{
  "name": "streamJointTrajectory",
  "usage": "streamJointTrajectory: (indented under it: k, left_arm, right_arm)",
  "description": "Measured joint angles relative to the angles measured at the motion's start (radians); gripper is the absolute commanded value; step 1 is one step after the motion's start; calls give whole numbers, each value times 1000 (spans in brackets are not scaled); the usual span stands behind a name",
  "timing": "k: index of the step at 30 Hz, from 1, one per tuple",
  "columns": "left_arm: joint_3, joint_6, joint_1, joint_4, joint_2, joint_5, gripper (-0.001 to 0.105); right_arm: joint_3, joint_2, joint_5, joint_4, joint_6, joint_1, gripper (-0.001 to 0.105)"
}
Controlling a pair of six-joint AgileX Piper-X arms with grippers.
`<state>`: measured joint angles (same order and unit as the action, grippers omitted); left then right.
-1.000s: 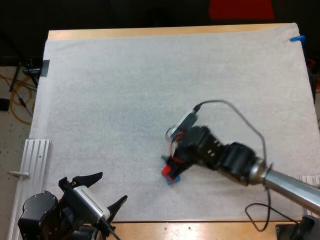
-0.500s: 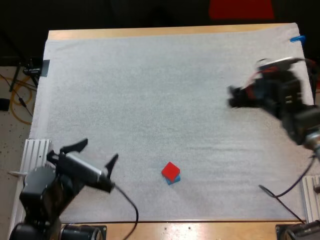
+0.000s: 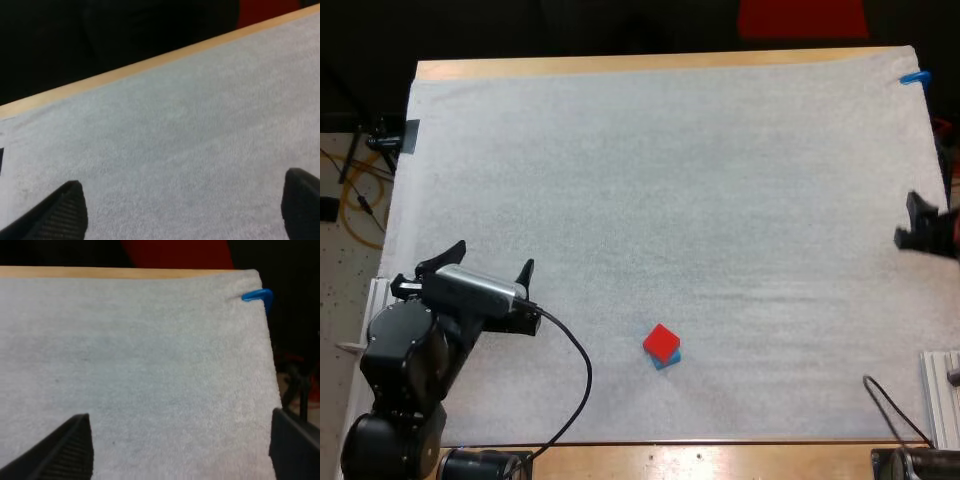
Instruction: Stack red cube on blue cube
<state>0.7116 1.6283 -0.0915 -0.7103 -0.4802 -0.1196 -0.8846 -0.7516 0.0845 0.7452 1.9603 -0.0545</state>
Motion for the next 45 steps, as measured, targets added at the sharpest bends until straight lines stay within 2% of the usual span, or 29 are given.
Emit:
streamJointTrajectory:
  k: [4,10,15,21,25,31,36,45]
  left_arm:
    - [32,18,-2,-34,41,-10,76]
    - [45,9,-2,-106,275,-23,76]
    - [46,-35,-2,-251,469,-24,76]
    - [49,-40,-2,-369,494,-26,76]
    - [57,-40,-2,-443,494,-30,76]
    - [-3,-20,0,-364,494,-12,76]
    - [-109,-12,0,-280,494,-8,76]
    - [-224,-7,0,-276,492,-8,76]
  right_arm:
    - [45,134,0,54,-7,0,70]
    - [114,373,24,144,-28,0,70]
    - [177,574,60,226,-53,0,70]
    - [237,745,105,246,-59,0,70]
    - [251,761,109,261,-59,0,70]
    - [300,761,151,231,-38,0,70]
    - [356,761,155,231,-77,0,70]
    - [391,761,155,231,-118,0,70]
